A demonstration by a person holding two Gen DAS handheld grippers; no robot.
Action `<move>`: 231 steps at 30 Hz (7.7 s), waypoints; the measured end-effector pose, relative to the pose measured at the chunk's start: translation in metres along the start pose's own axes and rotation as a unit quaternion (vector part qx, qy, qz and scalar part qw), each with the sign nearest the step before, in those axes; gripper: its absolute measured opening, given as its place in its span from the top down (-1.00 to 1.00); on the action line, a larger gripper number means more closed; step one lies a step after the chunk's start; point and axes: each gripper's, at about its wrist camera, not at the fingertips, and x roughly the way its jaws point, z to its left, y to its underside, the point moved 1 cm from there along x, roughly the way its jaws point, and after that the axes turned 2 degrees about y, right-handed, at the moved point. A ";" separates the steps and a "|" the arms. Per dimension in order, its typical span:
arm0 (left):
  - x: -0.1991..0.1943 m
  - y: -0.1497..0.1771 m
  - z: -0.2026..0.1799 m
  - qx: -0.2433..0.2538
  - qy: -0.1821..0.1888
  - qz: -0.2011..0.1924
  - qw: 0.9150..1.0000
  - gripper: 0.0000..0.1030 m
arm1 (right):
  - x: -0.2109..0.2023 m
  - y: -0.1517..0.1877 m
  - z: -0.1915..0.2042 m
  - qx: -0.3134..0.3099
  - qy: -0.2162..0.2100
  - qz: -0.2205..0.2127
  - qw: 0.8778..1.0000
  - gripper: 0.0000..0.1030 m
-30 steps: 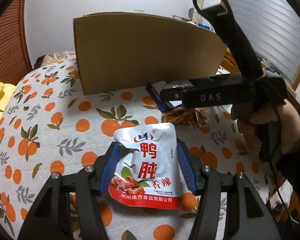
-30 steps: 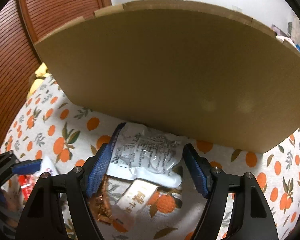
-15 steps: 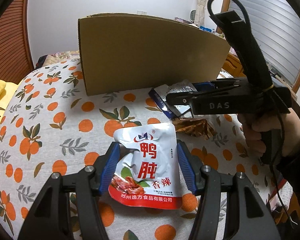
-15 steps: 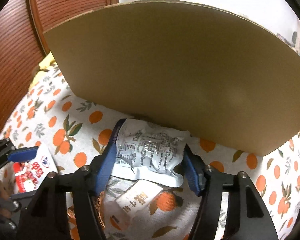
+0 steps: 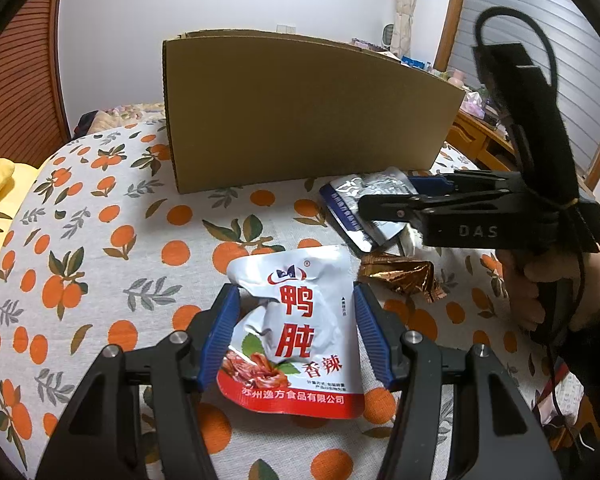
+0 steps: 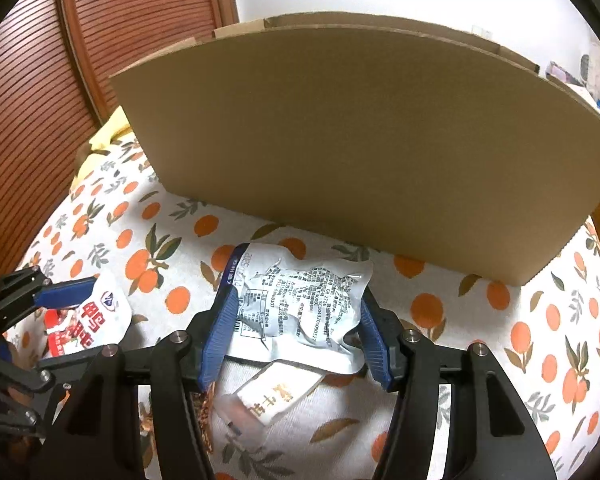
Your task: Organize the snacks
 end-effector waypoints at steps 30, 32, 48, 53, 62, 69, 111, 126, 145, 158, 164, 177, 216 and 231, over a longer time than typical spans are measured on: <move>-0.017 -0.021 -0.012 0.030 0.009 -0.012 0.999 -0.12 | -0.067 0.043 -0.027 0.042 0.034 -0.064 0.996 -0.16; -0.022 -0.027 -0.017 0.035 0.010 -0.019 0.999 -0.12 | -0.072 0.043 -0.029 0.045 0.033 -0.069 0.996 -0.16; -0.038 -0.087 -0.034 0.070 0.010 -0.058 0.996 -0.12 | -0.103 0.026 -0.027 0.034 0.036 -0.097 0.994 -0.16; -0.039 -0.102 -0.032 0.069 0.017 -0.060 0.996 -0.12 | -0.108 0.017 -0.029 0.032 0.036 -0.104 0.993 -0.16; -0.044 -0.125 -0.038 0.087 0.011 -0.072 0.994 -0.12 | -0.116 -0.004 -0.026 0.027 0.035 -0.123 0.991 -0.16; -0.034 -0.144 -0.033 0.090 0.006 -0.076 0.993 -0.12 | -0.119 -0.030 -0.023 0.015 0.027 -0.139 0.990 -0.16; 0.047 -0.211 0.012 0.065 -0.028 -0.056 0.996 -0.28 | -0.025 -0.122 -0.044 0.013 -0.011 -0.106 0.994 -0.17; 0.036 -0.208 0.013 0.064 -0.024 -0.067 0.995 -0.42 | -0.017 -0.127 -0.046 0.018 0.004 -0.095 0.995 -0.26; 0.019 -0.199 0.014 0.046 -0.023 -0.089 0.995 -0.77 | -0.032 -0.119 -0.046 0.026 0.036 -0.115 0.992 -0.59; -0.029 -0.161 -0.011 0.065 -0.026 -0.110 0.992 -0.77 | -0.095 -0.093 -0.028 0.020 0.053 -0.153 0.987 -0.60; -0.051 -0.135 -0.025 0.064 -0.016 -0.110 0.992 -0.77 | -0.122 -0.075 -0.016 0.016 0.057 -0.161 0.985 -0.60; -0.050 -0.081 -0.052 0.073 0.000 -0.071 0.995 -0.77 | -0.140 -0.029 0.007 0.008 0.052 -0.143 0.988 -0.60; 0.032 -0.019 -0.050 0.053 -0.021 0.055 0.997 -0.67 | -0.082 0.019 0.007 0.028 0.030 -0.067 0.997 -0.56; 0.020 -0.019 -0.018 0.024 -0.041 0.045 0.998 -0.66 | -0.036 0.027 0.017 0.030 -0.009 -0.010 0.999 -0.02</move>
